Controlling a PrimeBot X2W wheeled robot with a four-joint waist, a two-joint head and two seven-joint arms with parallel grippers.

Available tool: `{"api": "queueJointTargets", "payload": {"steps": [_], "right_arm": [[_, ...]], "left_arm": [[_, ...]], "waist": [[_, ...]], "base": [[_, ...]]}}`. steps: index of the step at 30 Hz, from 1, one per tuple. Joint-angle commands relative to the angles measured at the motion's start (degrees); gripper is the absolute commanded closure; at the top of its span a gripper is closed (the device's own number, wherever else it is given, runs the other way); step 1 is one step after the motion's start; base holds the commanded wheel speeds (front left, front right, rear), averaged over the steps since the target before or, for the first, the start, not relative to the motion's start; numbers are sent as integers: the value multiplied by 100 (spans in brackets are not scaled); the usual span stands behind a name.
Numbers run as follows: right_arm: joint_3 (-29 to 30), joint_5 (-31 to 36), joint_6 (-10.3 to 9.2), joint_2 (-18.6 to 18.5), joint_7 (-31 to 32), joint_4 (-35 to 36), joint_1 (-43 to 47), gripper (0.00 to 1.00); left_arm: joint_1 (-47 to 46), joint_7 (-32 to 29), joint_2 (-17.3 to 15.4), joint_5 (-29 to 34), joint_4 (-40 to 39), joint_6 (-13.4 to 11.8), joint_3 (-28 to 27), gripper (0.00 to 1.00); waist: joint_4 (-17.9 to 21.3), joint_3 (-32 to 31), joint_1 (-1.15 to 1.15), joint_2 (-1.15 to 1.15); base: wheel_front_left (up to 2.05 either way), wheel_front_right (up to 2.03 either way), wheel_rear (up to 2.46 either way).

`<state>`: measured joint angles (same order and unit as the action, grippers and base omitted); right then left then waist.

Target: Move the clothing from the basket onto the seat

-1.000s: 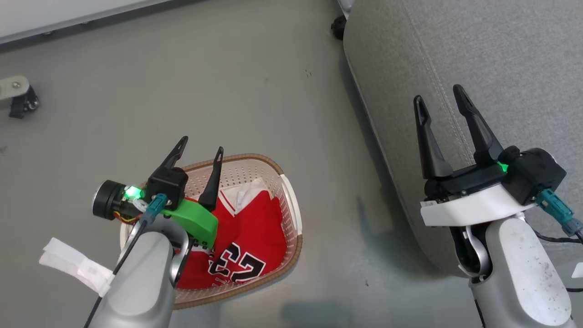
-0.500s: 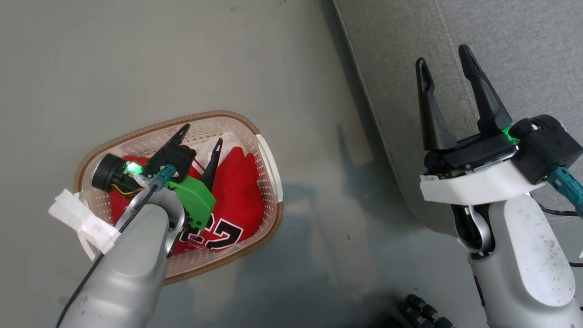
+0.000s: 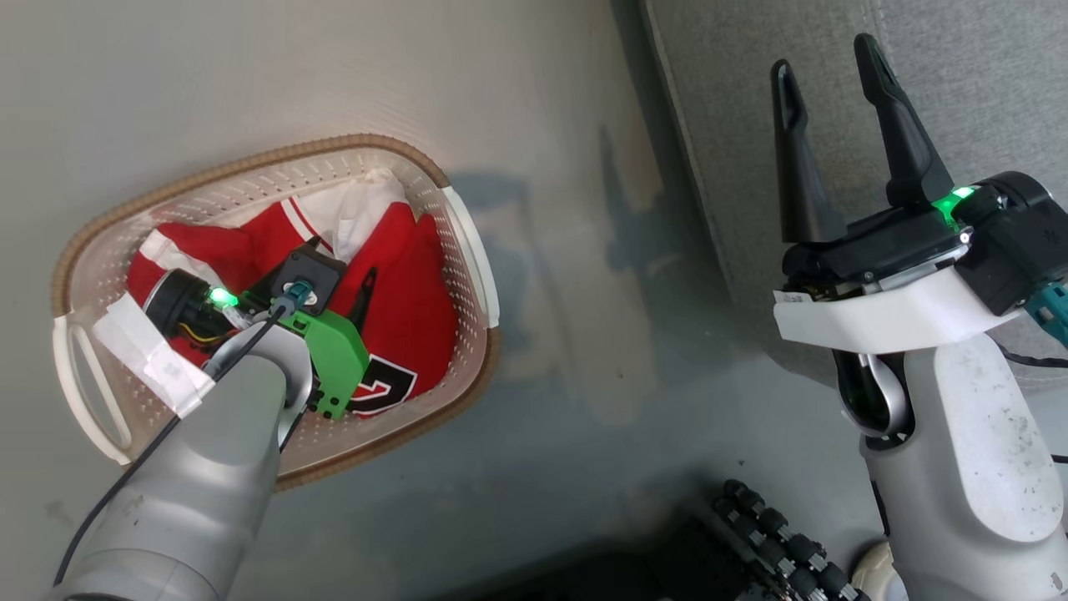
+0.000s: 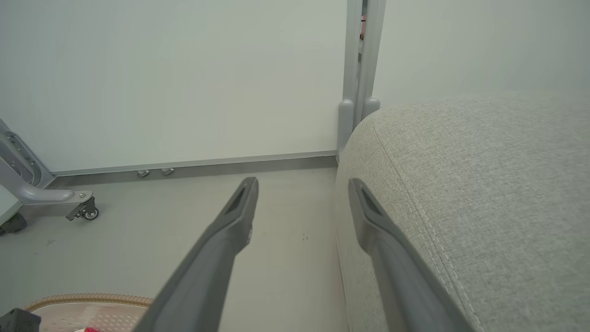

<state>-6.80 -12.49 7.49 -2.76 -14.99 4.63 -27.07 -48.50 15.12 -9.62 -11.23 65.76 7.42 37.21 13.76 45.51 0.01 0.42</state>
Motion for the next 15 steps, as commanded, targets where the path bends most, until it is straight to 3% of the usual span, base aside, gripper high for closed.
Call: {"api": "queueJointTargets", "payload": {"steps": [1, 15], "right_arm": [[-5, -23, 0, -9, -16, 28, -97, 0], [0, -57, 0, -9, -16, 126, -208, 0]], "left_arm": [[-168, -22, -41, -97, 91, 8, 108, 0], [-703, -398, -190, -644, 502, 3, 1121, 0]], "waist": [[81, 243, -1, -42], [109, 844, -1, -42]], "base": [[0, 0, 0], [0, 0, 0]]}}
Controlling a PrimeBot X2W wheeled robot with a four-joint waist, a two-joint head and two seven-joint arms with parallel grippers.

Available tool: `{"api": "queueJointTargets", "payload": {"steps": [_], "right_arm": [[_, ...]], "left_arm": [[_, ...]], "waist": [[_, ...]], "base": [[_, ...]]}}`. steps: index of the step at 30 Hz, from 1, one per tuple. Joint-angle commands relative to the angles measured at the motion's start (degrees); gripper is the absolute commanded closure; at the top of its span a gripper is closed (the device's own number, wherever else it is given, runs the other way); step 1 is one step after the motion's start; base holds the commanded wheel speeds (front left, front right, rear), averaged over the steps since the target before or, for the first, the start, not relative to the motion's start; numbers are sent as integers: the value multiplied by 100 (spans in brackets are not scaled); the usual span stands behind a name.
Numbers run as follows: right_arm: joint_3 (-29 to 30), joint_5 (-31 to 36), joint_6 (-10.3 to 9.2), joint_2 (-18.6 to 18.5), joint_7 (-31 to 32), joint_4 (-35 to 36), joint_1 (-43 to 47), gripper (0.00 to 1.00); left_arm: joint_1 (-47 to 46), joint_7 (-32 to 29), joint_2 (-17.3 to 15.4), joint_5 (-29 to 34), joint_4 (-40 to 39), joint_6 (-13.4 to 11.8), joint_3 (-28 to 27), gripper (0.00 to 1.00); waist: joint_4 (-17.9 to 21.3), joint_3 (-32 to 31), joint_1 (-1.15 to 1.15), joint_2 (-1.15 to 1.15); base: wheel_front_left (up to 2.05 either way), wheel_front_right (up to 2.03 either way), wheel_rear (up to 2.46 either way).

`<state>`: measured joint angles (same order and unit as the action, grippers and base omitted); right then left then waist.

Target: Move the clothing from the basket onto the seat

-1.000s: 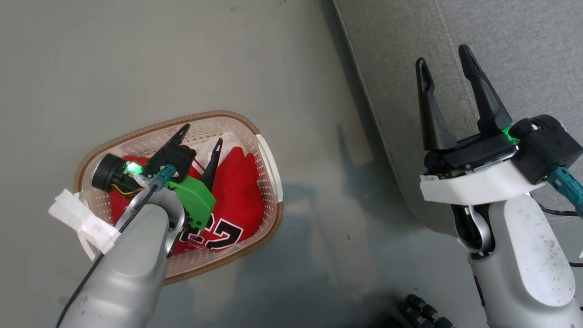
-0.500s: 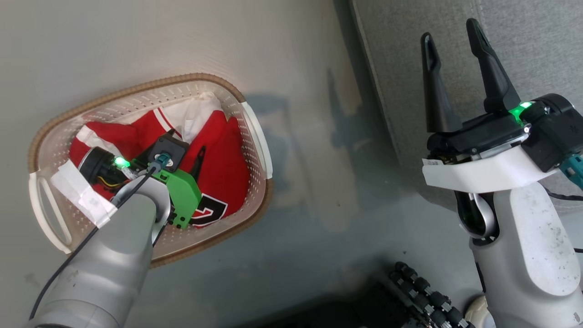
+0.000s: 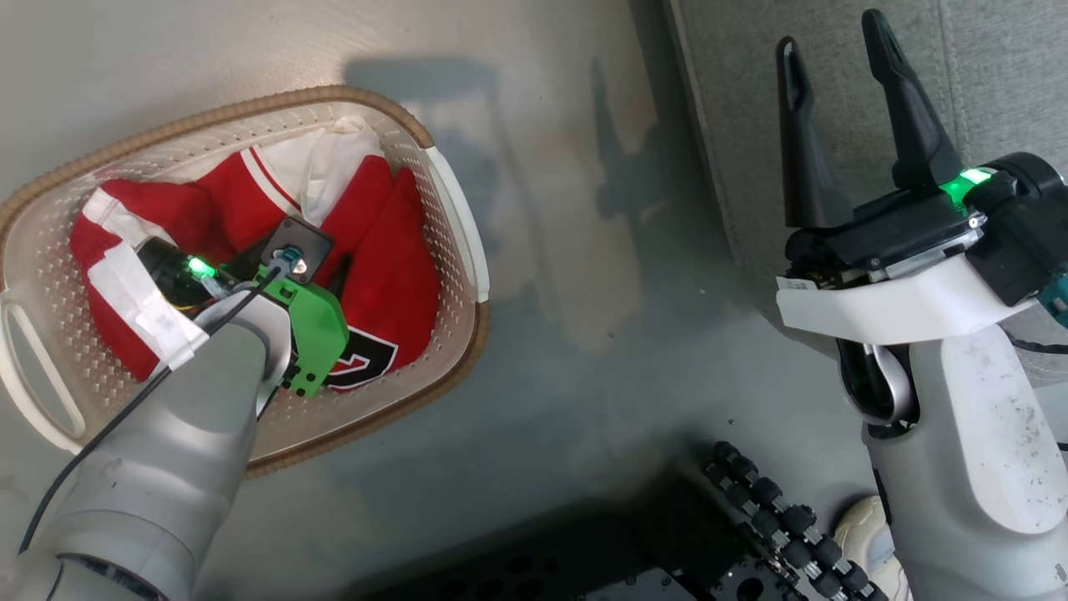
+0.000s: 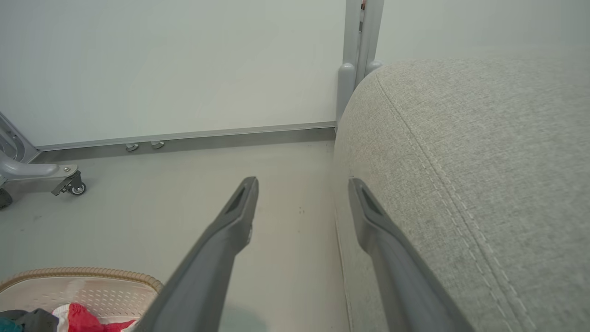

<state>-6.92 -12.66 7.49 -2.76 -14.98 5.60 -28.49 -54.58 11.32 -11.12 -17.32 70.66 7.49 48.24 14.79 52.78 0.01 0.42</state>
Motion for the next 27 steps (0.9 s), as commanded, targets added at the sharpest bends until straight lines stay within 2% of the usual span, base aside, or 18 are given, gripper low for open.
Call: {"api": "queueJointTargets", "payload": {"steps": [1, 10, 14, 15, 16, 17, 18, 27], "right_arm": [[18, -40, 0, -10, -17, 32, -64, 0], [-4, 12, 0, -10, -16, 105, -94, 0], [5, 38, 0, -10, -17, 129, -89, 0], [0, 41, 0, -9, -16, 131, -89, 0], [0, 44, 0, -10, -17, 132, -91, 0], [-1, 49, 0, -9, -16, 132, -95, 0], [-1, 54, 0, -10, -16, 126, -101, 0], [-16, -2, 0, -10, -17, 81, -81, 0]], "left_arm": [[-138, -58, -49, -57, 21, -3, 85, 0], [-273, -703, 18, -752, -42, -3, 520, 0], [-314, -951, -61, -1053, -208, -3, 859, 0], [-332, -978, -81, -1092, -241, -3, 945, 29], [-359, -972, -95, -1181, -281, -3, 1028, 62], [-363, -968, -98, -1261, -302, -3, 1070, 87], [-360, -988, -109, -1332, -313, -3, 1138, 100], [-365, -703, -155, -1833, -471, -3, 1650, 100]], "waist": [[4, 146, -1, -42], [-39, 378, -1, -42], [-58, 416, -1, -42], [-60, 419, -1, -42], [-66, 420, -1, -42], [-71, 419, -1, -42], [-78, 411, -1, -42], [-98, 123, -1, -42]], "base": [[0, 0, 0], [0, 0, 0], [0, 0, 0], [0, 0, 0], [0, 0, 0], [0, 0, 0], [0, 0, 0], [0, 0, 0]]}}
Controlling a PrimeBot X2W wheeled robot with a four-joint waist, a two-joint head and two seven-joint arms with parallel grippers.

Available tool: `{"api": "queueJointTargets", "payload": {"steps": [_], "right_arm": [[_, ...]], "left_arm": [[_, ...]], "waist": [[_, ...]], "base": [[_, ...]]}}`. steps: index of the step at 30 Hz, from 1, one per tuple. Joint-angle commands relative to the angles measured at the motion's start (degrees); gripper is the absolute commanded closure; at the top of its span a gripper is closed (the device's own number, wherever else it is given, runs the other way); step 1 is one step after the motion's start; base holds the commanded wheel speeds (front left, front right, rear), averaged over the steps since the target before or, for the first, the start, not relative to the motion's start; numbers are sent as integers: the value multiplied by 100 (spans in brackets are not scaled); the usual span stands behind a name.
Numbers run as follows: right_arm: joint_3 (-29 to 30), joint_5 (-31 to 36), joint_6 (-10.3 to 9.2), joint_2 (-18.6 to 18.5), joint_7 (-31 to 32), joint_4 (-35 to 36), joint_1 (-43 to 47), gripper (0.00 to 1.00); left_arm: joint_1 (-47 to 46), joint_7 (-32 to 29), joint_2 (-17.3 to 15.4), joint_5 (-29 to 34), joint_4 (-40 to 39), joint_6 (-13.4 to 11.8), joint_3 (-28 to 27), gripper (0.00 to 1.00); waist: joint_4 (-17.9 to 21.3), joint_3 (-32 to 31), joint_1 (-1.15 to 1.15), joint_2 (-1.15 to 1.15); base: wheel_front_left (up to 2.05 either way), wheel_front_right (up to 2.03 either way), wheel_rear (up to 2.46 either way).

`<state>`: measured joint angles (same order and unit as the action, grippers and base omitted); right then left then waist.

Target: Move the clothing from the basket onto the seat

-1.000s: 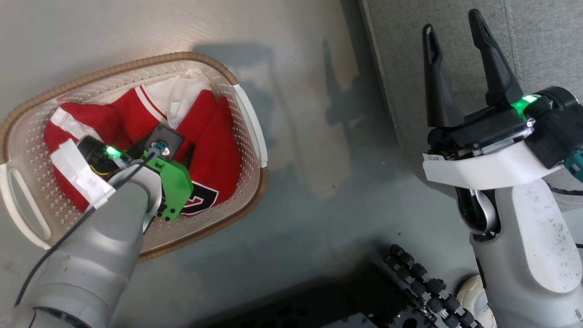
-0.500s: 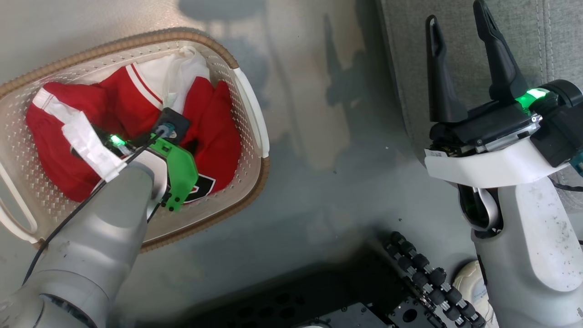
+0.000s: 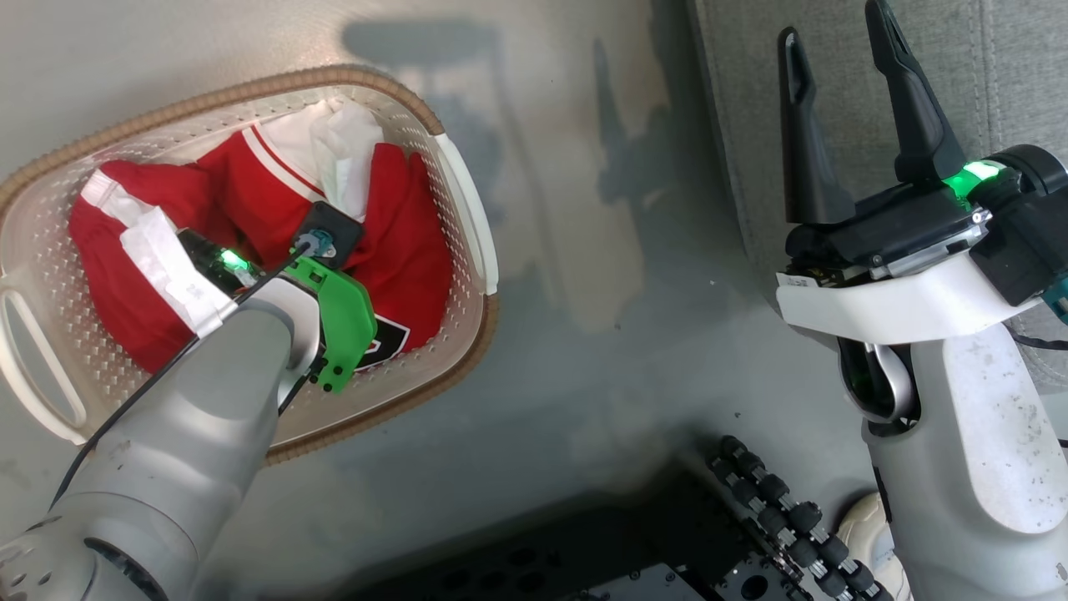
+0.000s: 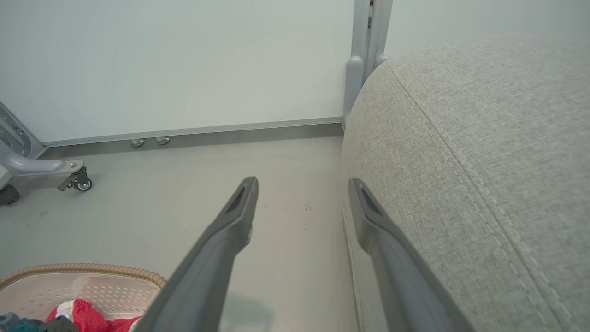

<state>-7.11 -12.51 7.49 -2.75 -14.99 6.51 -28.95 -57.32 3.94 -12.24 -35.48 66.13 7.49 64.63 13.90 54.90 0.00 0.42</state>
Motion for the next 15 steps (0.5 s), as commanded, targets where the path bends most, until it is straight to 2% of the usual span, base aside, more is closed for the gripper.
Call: {"api": "queueJointTargets", "payload": {"steps": [1, 15], "right_arm": [[6, -14, 0, -10, -16, -24, -10, 0], [-3, -23, 0, -12, -16, -271, 273, 0]], "left_arm": [[-98, 93, -40, -83, -36, -3, 68, 100], [111, 880, 142, -699, -297, -3, 620, 100]], "waist": [[-16, -142, 0, -42], [-223, -1127, 0, -42]], "base": [[0, 0, 0], [0, 0, 0]]}}
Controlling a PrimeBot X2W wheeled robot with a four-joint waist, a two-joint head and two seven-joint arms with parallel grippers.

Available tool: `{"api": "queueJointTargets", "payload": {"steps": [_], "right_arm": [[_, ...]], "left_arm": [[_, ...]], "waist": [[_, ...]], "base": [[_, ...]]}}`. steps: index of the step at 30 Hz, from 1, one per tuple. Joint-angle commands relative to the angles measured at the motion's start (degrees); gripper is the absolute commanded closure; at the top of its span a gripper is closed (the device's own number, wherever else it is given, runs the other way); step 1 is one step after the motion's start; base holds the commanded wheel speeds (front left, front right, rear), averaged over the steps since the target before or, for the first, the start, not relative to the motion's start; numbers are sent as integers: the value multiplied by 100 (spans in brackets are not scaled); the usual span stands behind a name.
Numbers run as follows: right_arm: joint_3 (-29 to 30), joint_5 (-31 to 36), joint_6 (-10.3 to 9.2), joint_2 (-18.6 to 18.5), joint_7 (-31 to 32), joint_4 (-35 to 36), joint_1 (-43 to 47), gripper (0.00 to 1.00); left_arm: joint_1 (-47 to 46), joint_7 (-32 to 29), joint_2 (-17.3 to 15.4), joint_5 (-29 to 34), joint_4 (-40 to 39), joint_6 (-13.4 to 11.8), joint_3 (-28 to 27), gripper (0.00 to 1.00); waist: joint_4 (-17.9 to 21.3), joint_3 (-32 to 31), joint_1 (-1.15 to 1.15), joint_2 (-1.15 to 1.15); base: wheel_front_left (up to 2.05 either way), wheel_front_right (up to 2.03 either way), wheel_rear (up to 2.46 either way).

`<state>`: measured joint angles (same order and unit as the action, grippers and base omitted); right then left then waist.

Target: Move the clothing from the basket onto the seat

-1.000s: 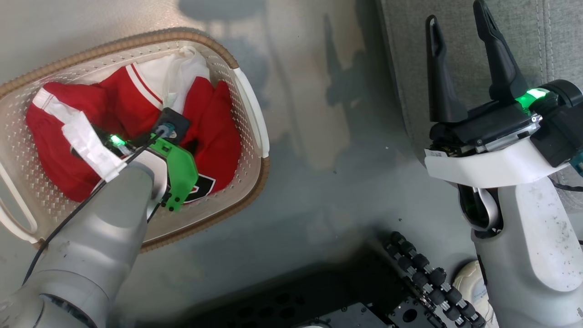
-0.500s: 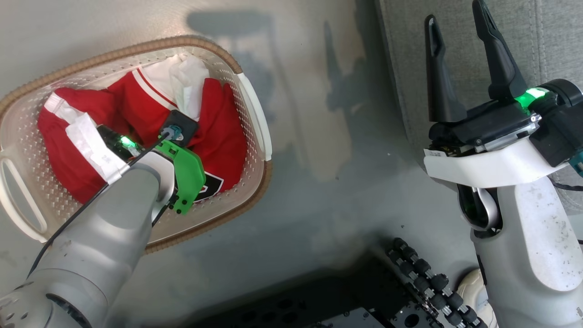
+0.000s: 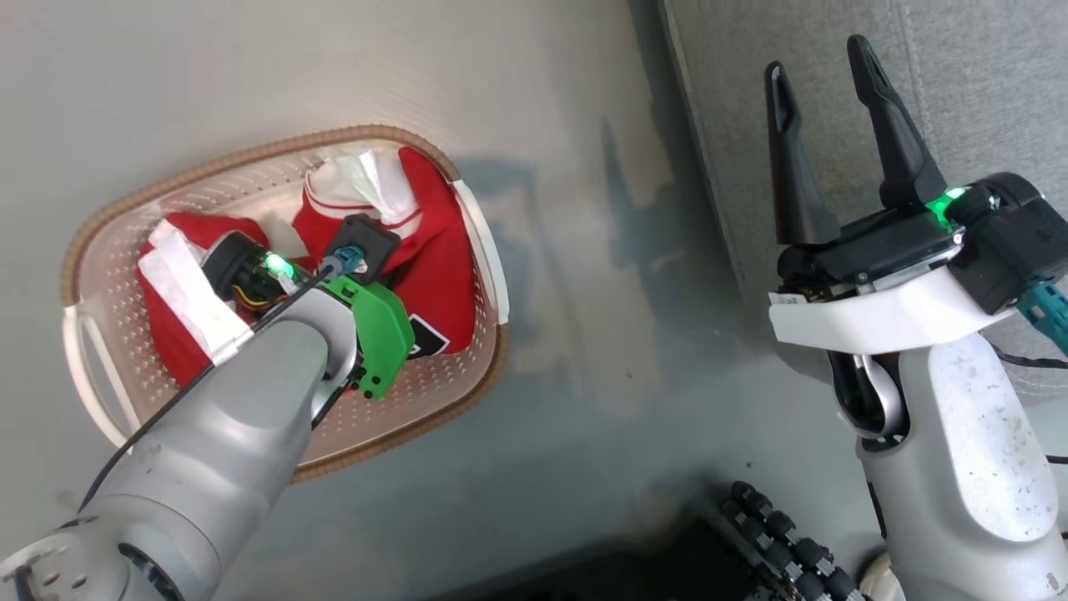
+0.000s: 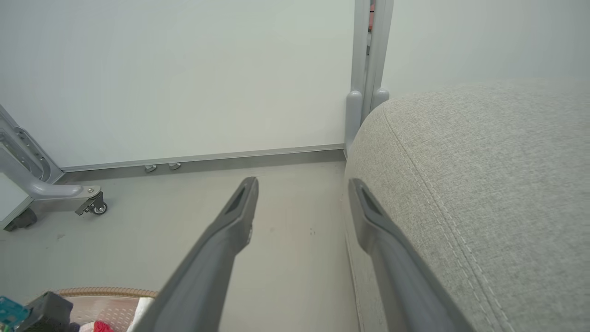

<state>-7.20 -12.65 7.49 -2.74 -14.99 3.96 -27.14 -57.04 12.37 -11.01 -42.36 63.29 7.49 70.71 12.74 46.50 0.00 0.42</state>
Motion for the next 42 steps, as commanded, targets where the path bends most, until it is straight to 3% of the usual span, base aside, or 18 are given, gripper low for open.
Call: {"api": "queueJointTargets", "payload": {"steps": [1, 12, 27, 42], "right_arm": [[3, 1, 0, -13, -15, -40, 121, 0], [129, 133, -1, -15, -16, -256, 482, 0], [229, 182, -1, -15, -15, -520, 1077, 0], [219, 102, -1, -16, -15, -648, 1567, 0]], "left_arm": [[118, 90, 20, -72, -33, -3, 26, 100], [423, 301, 52, -229, -557, -3, -188, 100], [1489, 292, -155, 812, -2205, -105, -2009, 100], [2136, 288, 49, 1766, -3903, -59, -3538, 100]], "waist": [[-134, -385, 0, -42], [-518, -1321, 0, -42], [-895, -2436, 0, -42], [-1079, -3224, 0, -42]], "base": [[0, 0, 0], [0, 0, 0], [0, 0, 0], [0, 0, 0]]}}
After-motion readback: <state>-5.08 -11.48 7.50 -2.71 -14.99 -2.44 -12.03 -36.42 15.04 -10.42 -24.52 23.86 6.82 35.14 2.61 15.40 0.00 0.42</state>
